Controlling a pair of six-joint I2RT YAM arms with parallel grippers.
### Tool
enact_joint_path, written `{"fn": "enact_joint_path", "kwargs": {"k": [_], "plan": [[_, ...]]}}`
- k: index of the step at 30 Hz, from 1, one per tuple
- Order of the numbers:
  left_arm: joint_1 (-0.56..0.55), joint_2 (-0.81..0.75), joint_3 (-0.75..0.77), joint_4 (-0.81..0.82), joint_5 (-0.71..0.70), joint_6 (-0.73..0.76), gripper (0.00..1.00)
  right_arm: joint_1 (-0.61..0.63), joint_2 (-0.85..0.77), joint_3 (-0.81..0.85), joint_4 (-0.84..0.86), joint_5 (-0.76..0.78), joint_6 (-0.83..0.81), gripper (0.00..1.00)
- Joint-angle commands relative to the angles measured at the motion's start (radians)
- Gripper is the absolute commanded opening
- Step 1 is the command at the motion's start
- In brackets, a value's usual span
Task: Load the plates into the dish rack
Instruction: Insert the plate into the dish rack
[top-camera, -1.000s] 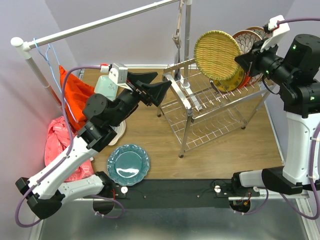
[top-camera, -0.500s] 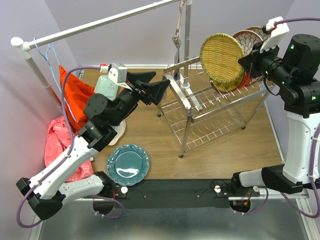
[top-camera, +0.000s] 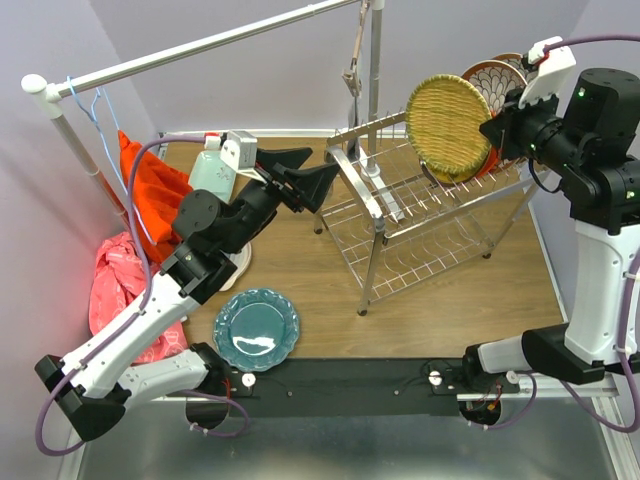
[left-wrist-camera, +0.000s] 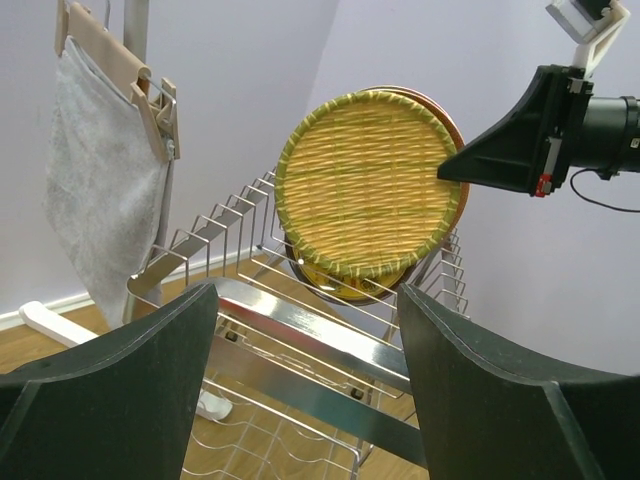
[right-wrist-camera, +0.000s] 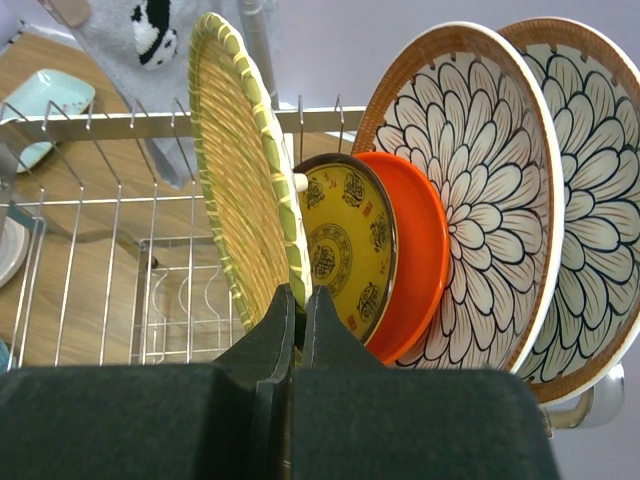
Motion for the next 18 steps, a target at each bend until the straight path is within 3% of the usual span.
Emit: {"fn": "enact_joint_path", "kwargs": {"k": [1, 18], "plan": [[0.01, -0.026, -0.009, 0.036, -0.01, -0.007, 0.81, 0.016, 0.013, 0.044, -0.008, 0.066, -0.018, 0.01], [0.028, -0.044, -0.057, 0.072, -0.009, -0.018, 0.81, 0.122, 0.049, 0.063, -0.069, 0.226, -0.003, 0.01]]}}
